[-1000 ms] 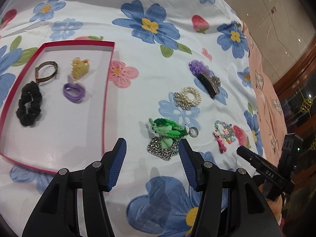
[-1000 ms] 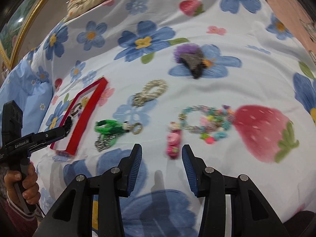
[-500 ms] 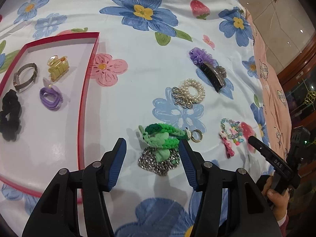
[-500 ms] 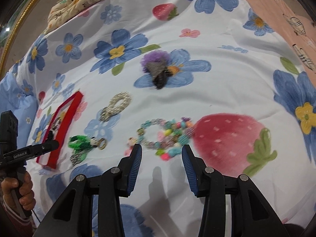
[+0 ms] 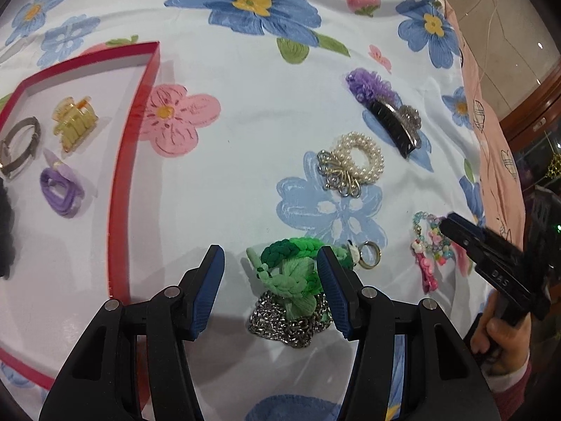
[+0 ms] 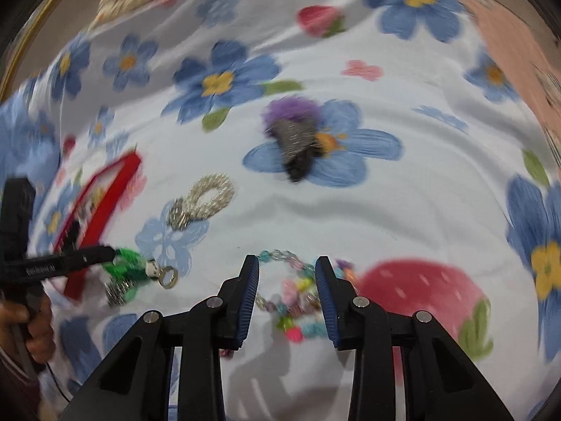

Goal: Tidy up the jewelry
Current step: 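Grasp the green braided keychain with the left tool while the right tool grasps the beaded bracelet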

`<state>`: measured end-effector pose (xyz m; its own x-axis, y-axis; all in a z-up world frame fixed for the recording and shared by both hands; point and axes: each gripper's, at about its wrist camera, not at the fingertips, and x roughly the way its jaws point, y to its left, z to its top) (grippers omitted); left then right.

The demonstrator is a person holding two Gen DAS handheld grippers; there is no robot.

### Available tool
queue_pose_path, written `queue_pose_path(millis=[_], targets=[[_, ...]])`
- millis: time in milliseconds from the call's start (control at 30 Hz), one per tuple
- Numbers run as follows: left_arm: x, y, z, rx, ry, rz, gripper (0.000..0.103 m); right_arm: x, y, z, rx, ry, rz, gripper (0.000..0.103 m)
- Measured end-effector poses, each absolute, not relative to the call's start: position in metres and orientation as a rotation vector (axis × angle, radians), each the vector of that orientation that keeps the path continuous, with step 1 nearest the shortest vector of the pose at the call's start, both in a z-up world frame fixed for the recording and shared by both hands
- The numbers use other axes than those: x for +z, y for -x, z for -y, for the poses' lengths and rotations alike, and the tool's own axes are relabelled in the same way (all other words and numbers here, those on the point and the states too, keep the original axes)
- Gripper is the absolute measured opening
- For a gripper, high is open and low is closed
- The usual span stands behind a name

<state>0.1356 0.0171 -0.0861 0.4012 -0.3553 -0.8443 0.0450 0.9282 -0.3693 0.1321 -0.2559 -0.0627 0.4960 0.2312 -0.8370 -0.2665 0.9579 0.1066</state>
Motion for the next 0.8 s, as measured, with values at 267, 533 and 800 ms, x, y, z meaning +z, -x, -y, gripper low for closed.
queue_pose_path(millis=[267,533,800], targets=[[-0.093,-0.141,-0.005,-0.314,0.286,-1.134,0.033,-0.092,-0.158,0.244,0.336,0.204,-1.109,0.034],[-0.076,-0.134,-0.008,-0.352,0.288,-1.072,0.01,-0.075,-0.155,0.258,0.325,0.091,-1.034,0.007],[-0.034,-0.11,-0.029,-0.368,0.349,-0.97,0.009,-0.039,-0.139,0.258,0.361,-0.054,-0.943,0.007]])
